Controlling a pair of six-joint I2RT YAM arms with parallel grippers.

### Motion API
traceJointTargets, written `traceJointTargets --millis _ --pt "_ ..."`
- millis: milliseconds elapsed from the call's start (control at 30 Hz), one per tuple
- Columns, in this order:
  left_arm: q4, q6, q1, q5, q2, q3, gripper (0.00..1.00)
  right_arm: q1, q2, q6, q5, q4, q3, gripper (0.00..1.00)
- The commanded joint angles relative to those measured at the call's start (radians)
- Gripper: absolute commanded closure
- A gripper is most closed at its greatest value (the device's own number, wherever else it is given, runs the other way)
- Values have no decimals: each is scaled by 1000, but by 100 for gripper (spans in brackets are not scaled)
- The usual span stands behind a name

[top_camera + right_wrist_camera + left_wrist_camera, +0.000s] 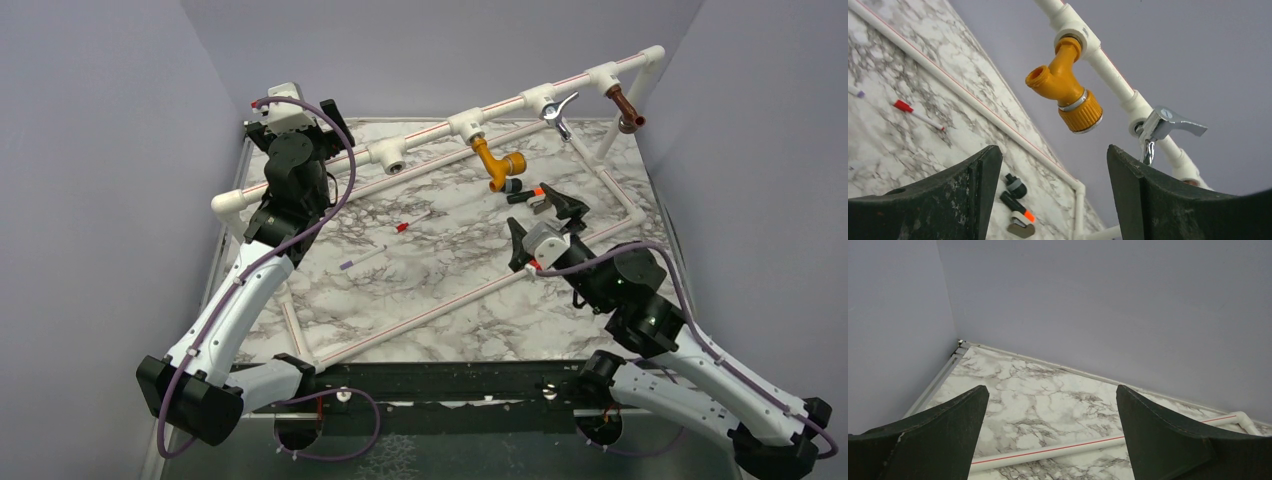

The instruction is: Install the water faucets

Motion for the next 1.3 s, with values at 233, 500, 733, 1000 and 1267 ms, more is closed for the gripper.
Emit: traceJointTargets --millis 233,500,733,1000,1267 --pt "-358 -24 -41 89 48 -104 1 3 95 -522 -17 348 -104 19" --pt "-357 -26 -41 97 45 -104 1 2 223 -659 -7 540 -97 20" --pt "-357 -24 -42 98 49 -104 1 3 289 -672 14 556 -58 27" --pt "-356 -24 -43 100 50 -103 1 2 336 -633 37 611 -49 41" --pt "-356 -21 -46 95 46 -105 1 -3 380 -608 65 642 -27 58"
